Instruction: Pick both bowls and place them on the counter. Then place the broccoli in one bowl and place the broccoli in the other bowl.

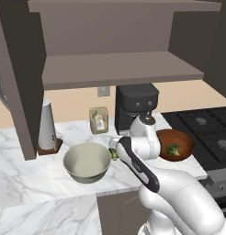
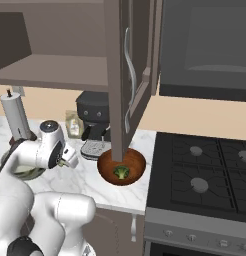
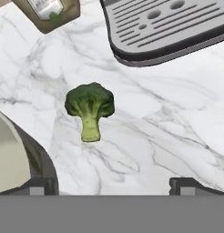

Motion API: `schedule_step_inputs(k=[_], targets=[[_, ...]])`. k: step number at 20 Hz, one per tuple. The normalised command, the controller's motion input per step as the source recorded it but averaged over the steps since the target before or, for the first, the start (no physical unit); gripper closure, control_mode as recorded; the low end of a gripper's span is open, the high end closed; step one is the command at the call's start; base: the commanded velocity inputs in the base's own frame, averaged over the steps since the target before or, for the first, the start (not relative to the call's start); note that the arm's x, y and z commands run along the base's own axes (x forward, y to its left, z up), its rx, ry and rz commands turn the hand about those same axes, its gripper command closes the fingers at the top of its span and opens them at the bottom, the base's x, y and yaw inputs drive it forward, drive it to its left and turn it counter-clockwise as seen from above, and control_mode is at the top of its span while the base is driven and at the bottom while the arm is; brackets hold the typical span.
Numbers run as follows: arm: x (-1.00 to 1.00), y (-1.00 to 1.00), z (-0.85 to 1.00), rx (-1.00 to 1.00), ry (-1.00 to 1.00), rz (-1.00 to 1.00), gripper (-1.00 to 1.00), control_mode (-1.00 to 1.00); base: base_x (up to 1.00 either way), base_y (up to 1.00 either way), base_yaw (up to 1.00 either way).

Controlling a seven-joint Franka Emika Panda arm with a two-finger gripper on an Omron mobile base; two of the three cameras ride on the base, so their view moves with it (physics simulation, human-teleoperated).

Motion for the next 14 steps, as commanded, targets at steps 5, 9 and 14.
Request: schedule_step_inputs(k=[5, 9, 14], targets=[[0.31, -0.01, -0.13, 0.00, 0.00, -0.11, -1.00, -1.00, 0.00, 0.00, 0.00], [0.27, 0.07, -0.08, 0.03, 0.00, -0.08, -1.00, -1.00, 0.00, 0.00, 0.00], [0.27, 0.03, -0.01, 0.04, 0.00, -0.05, -1.00, -1.00, 0.00, 0.00, 0.00]])
